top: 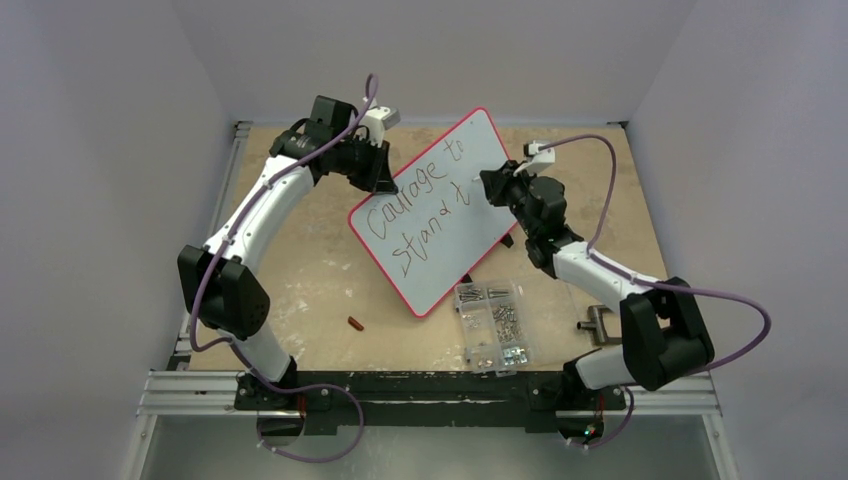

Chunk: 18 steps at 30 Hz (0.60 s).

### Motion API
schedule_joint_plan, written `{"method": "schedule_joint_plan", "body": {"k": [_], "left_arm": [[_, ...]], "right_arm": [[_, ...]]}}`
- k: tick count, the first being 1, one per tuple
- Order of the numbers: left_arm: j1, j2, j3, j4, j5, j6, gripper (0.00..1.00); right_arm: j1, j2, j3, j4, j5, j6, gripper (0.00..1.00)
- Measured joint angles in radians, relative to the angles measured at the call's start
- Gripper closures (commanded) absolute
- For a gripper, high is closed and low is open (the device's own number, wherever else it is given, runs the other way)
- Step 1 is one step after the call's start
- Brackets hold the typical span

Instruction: Write a sentence on the whiteboard

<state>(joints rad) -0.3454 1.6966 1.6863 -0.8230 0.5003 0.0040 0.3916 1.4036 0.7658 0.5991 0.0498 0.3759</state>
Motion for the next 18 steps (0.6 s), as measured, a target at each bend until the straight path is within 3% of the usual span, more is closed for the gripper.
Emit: {"method": "schedule_joint_plan", "body": {"k": [18], "left_arm": [[-0.004, -0.013, -0.015, 0.006, -0.014, -0.003, 1.0]], "right_arm": [[-0.005, 0.062, 0.029, 0.018, -0.051, 0.0, 1.0]]}}
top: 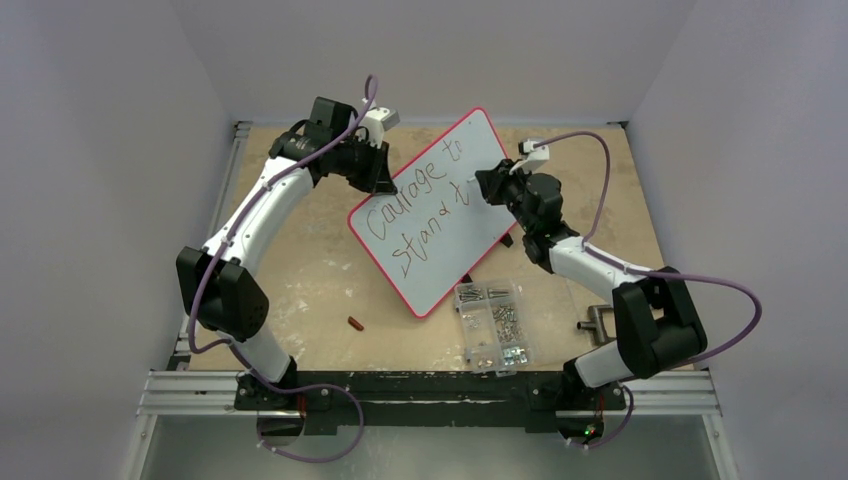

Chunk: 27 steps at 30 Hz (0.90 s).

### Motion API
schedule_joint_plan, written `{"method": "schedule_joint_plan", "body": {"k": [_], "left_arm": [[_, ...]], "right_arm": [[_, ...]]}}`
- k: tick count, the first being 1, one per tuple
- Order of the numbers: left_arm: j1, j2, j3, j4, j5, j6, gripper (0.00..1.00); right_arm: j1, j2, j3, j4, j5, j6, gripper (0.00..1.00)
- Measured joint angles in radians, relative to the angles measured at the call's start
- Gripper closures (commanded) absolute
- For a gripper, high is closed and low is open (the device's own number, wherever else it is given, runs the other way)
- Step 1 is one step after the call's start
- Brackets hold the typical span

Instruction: Write a sentence on the whiteboard

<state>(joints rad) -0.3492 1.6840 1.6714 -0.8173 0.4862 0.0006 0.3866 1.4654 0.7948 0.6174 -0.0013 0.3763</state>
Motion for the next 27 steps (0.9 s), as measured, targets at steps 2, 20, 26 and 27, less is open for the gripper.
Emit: {"method": "schedule_joint_plan", "body": {"k": [2, 20, 26, 27], "left_arm": [[0.0, -0.001, 0.0, 0.0, 0.0, 0.0, 1.0], [0.0, -0.002, -0.003, -0.001, -0.006, -0.002, 1.0], [0.0, -0.005, -0.007, 0.0, -0.007, -0.007, 1.0], [0.0, -0.005, -0.007, 0.0, -0.007, -0.007, 1.0]], "right_arm": [[-0.002, 0.001, 0.0, 0.005, -0.013, 0.0, 1.0], [-0.002, -0.01, -0.047, 0.034, -0.045, 0.005, 1.0], [-0.002, -0.014, -0.05, 0.026, -0.042, 0.005, 1.0], [-0.002, -0.014, -0.05, 0.026, -0.042, 0.005, 1.0]]}}
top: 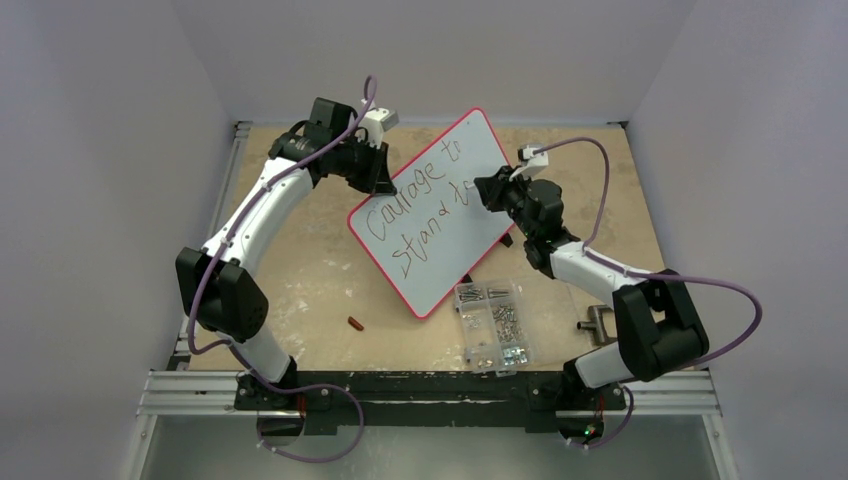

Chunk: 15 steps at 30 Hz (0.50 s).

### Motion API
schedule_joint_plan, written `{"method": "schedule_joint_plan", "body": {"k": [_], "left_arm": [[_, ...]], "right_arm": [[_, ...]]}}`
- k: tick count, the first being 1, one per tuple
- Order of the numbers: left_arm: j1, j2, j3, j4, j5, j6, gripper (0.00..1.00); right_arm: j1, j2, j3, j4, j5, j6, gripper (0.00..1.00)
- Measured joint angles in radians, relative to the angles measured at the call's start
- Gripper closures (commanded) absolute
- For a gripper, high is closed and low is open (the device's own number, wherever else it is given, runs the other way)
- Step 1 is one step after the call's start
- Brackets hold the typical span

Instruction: Write a sentence on the whiteboard

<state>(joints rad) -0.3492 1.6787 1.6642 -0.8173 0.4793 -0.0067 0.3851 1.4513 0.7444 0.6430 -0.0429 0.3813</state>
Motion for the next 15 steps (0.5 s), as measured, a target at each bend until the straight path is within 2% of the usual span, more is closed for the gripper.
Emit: {"method": "schedule_joint_plan", "body": {"k": [15], "left_arm": [[0.0, -0.003, -0.001, -0.001, -0.001, 0.0, 1.0]], "right_arm": [[0.0, 0.01, 0.035, -0.037, 0.016, -0.001, 1.0]]}}
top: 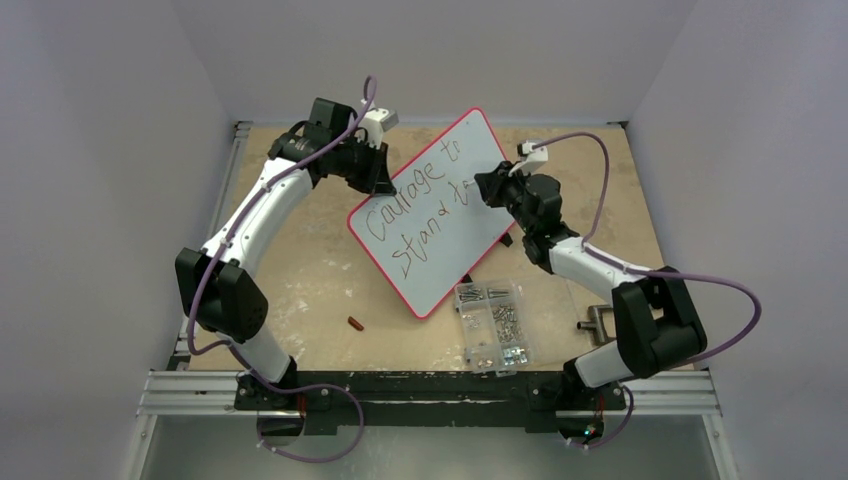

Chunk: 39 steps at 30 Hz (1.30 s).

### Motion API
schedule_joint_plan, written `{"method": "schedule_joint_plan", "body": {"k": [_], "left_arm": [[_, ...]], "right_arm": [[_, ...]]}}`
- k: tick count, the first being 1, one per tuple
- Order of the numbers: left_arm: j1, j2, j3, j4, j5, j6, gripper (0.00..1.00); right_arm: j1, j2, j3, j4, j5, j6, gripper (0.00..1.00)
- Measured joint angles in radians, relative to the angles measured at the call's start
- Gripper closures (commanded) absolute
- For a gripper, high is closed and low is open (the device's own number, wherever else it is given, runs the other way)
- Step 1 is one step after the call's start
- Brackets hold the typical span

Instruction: Write a sentence on the whiteboard

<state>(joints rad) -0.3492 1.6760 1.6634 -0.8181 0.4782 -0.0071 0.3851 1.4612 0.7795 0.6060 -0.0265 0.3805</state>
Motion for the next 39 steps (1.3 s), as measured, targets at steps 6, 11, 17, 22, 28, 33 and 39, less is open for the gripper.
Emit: {"method": "schedule_joint_plan", "body": {"k": [6, 11, 17, 22, 28, 33, 39], "left_arm": [[0.0, -0.001, -0.002, -0.002, -0.005, 0.0, 1.0], [0.0, -0.003, -0.005, -0.001, -0.006, -0.001, 1.0], [0.0, -0.004, -0.005, -0.001, -0.007, -0.001, 1.0], [0.0, -0.005, -0.006, -0.001, -0.009, -0.001, 1.0], [0.0, -0.006, -0.007, -0.002, -0.012, -0.001, 1.0], [-0.001, -0.007, -0.007, -0.002, -0.012, -0.001, 1.0], [-0.006, -0.013, -0.007, -0.001, -0.014, 0.0, 1.0]], "right_arm": [[0.0, 0.016, 0.024, -0.006, 0.01, 0.0, 1.0], [0.0, 0.024, 0.04, -0.008, 0.012, 0.0, 1.0], [0.0, 0.024, 0.04, -0.008, 0.011, 0.0, 1.0], [0.0, 0.024, 0.039, -0.007, 0.011, 0.0, 1.0], [0.0, 0.018, 0.017, 0.006, 0.02, 0.013, 1.0], [0.0, 0.006, 0.0, -0.002, 0.042, 0.02, 1.0], [0.0, -0.006, 0.0, -0.025, 0.065, 0.02, 1.0]]}}
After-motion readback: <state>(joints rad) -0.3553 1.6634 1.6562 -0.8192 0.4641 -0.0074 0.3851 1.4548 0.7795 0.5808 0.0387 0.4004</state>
